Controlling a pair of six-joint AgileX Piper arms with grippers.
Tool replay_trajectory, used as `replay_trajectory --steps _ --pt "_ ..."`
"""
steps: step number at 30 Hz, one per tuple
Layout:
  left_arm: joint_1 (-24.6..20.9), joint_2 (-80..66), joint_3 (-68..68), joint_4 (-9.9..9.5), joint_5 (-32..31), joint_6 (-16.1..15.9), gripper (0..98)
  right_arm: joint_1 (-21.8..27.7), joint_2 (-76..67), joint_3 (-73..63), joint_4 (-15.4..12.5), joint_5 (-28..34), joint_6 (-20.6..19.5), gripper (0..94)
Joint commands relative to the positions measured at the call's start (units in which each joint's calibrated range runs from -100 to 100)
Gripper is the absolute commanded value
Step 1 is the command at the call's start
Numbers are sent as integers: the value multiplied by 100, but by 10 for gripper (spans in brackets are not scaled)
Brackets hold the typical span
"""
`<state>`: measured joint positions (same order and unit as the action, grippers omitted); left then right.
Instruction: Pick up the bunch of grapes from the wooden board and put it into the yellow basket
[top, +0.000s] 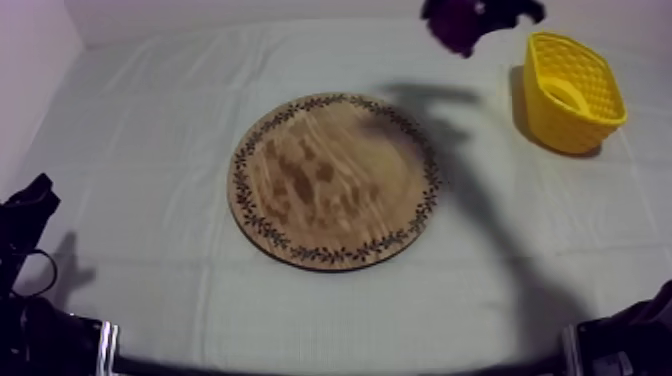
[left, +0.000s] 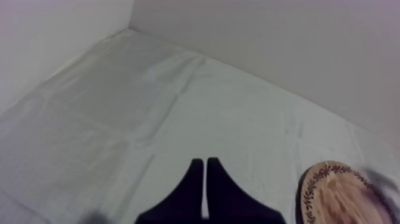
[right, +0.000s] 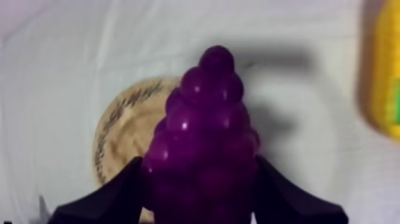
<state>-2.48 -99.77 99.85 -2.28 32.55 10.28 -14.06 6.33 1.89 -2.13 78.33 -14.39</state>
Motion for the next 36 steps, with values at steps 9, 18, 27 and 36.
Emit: replay_trajectory --steps 9,18,27,36 --pt "-1 3 4 1 3 0 0 1387 -412 507 137 -201 365 259" --pt "-1 3 4 1 3 0 0 1821 18 945 332 -637 432 259" --pt "-1 3 4 1 3 0 0 2048 820 819 498 -1041 439 588" --pt "-1 3 4 1 3 0 0 2077 473 1062 483 -1130 662 749"
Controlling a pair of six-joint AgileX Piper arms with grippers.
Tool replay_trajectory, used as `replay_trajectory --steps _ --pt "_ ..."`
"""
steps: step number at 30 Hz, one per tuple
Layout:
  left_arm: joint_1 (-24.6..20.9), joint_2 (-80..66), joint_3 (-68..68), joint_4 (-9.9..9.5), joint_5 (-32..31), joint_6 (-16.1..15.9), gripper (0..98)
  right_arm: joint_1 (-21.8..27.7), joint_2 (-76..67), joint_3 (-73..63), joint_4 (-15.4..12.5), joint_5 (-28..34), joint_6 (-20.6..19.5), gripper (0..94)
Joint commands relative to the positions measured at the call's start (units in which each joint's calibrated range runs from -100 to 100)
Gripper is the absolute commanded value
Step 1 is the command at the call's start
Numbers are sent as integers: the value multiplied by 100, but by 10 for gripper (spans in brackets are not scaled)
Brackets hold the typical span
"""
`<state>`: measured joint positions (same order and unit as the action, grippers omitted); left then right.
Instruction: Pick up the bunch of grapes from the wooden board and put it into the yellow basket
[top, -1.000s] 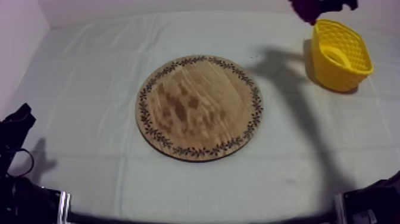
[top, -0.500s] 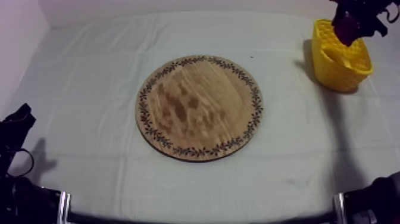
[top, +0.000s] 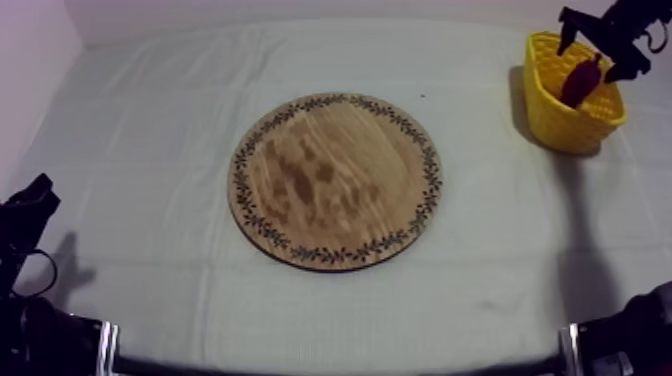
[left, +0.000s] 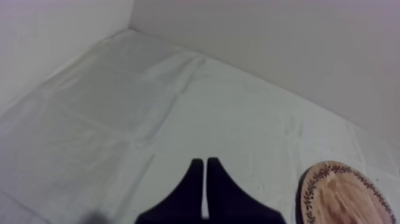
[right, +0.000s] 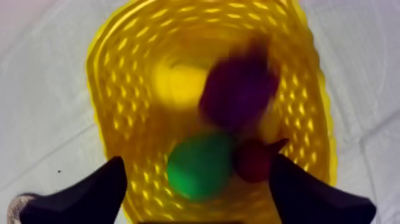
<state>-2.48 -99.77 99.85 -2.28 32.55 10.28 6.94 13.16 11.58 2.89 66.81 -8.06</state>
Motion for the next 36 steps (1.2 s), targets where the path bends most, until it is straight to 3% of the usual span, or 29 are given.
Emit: replay_trajectory --steps 1,5,17,22,31,36 --pt "-1 3 4 1 3 0 0 -50 -381 173 -32 33 56 736" --pt "-1 3 4 1 3 0 0 -196 -1240 465 -156 196 192 640" --pt "-1 3 4 1 3 0 0 -638 -4114 1884 -574 275 672 161" --pt "-1 3 4 1 3 0 0 -691 -5196 2982 -576 -188 865 104" --pt "-1 3 4 1 3 0 0 -503 -7413 5832 -684 -2111 1378 27" --pt "-1 3 4 1 3 0 0 -540 -8282 7050 -650 -2502 1482 9"
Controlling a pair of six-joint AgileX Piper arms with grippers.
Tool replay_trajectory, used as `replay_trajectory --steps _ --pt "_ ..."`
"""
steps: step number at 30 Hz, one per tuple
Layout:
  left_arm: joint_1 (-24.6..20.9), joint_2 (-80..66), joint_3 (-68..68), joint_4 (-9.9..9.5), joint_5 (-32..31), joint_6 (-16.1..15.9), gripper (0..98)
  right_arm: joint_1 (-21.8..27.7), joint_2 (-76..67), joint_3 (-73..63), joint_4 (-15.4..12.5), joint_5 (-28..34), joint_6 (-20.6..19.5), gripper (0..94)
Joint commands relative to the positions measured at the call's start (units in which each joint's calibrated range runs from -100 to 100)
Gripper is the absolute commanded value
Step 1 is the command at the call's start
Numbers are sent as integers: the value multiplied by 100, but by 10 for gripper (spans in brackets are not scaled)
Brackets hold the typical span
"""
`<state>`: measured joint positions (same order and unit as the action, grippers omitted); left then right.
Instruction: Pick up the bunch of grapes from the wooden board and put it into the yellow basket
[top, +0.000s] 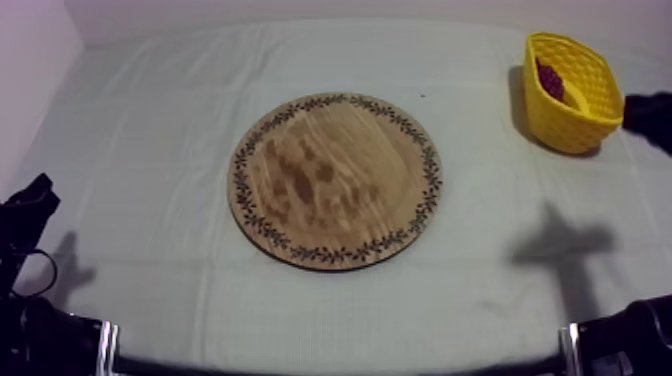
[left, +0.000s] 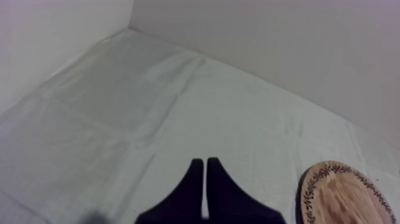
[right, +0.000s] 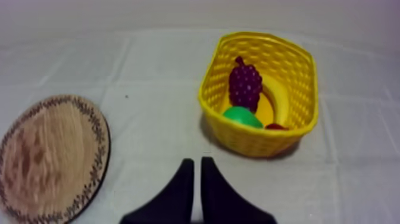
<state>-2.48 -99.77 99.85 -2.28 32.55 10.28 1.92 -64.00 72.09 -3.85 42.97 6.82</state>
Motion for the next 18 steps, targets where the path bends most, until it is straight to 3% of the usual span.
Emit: replay_trajectory --steps 1,7,18 --pt "-1 3 4 1 3 0 0 -91 -715 1187 46 -165 -17 8" --pt "-1 3 4 1 3 0 0 -407 -1514 2019 164 -354 -103 5" --pt "-1 3 4 1 3 -3 0 -542 -2734 2715 209 -453 -245 5"
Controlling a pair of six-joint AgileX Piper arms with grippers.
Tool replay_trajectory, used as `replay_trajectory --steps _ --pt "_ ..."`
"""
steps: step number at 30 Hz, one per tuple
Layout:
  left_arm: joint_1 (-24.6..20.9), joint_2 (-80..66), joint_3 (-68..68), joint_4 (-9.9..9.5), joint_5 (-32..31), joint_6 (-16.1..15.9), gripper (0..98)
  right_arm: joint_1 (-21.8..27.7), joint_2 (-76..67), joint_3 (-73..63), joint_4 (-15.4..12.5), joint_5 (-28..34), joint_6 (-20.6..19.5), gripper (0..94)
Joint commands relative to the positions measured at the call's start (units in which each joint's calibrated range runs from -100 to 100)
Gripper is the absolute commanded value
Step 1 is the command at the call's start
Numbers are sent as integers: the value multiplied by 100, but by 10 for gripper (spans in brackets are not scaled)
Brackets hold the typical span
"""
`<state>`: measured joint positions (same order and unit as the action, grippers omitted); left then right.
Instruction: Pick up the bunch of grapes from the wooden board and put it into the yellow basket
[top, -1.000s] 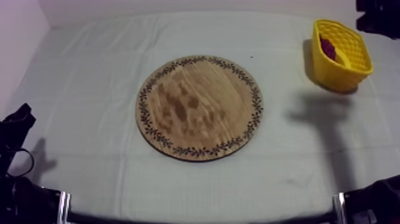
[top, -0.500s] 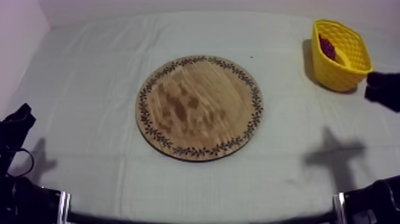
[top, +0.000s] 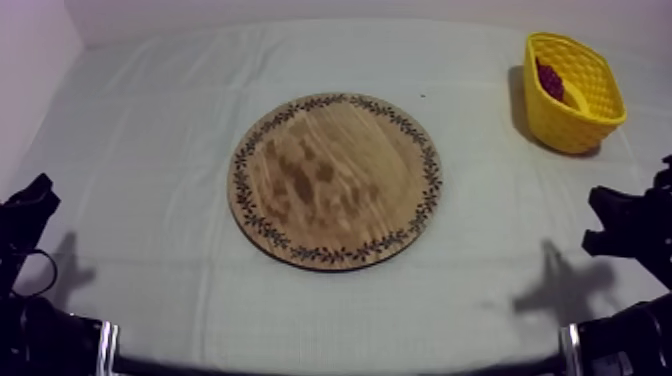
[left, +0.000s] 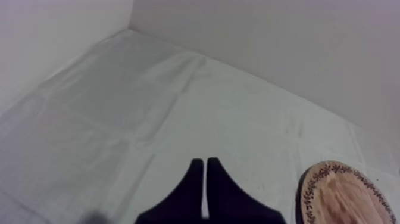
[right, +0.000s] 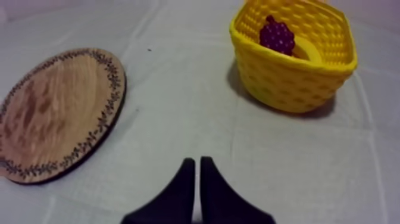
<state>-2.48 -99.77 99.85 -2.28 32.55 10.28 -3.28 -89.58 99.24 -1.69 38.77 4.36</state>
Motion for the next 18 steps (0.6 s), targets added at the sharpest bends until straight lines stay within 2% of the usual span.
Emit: replay_trajectory --steps 1,9,18 --pt "-1 3 4 1 3 -2 0 -42 -263 10 -3 -53 27 5" --pt "-1 3 4 1 3 0 0 -2 -596 41 13 -130 514 5" --pt "-1 3 4 1 3 0 0 20 -617 43 15 -135 567 5"
